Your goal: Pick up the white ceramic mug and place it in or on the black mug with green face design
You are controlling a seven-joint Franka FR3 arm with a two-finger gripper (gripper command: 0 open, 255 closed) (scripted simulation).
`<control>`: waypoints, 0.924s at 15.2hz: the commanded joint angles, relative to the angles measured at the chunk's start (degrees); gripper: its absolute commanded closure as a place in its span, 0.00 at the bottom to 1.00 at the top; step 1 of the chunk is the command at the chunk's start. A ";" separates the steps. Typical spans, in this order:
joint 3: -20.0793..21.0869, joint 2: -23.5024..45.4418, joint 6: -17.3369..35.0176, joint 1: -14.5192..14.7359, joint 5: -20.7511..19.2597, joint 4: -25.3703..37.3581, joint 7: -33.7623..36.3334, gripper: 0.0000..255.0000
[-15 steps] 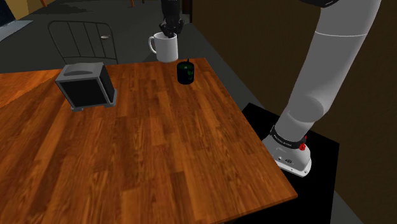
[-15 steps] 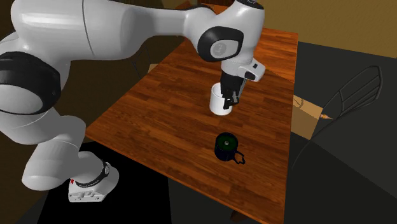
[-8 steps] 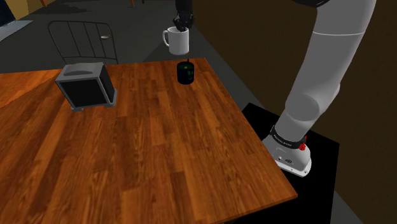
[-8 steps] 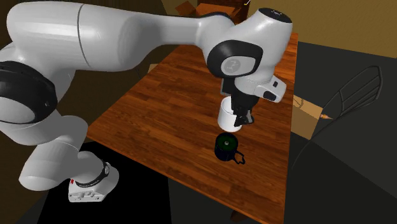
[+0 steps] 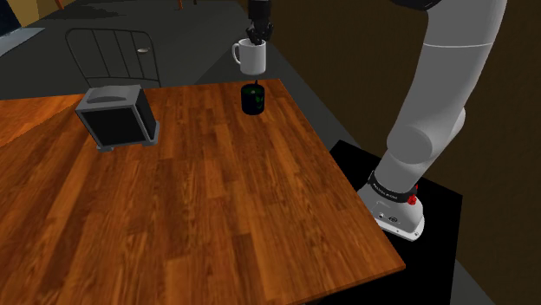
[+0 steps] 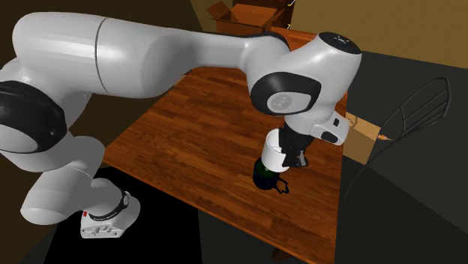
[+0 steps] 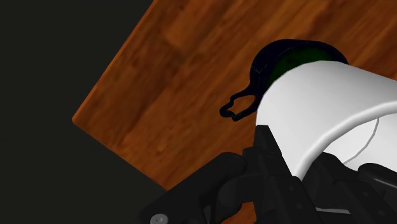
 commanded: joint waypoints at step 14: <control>-0.05 1.07 9.36 -0.05 -0.09 -8.23 0.00 1.00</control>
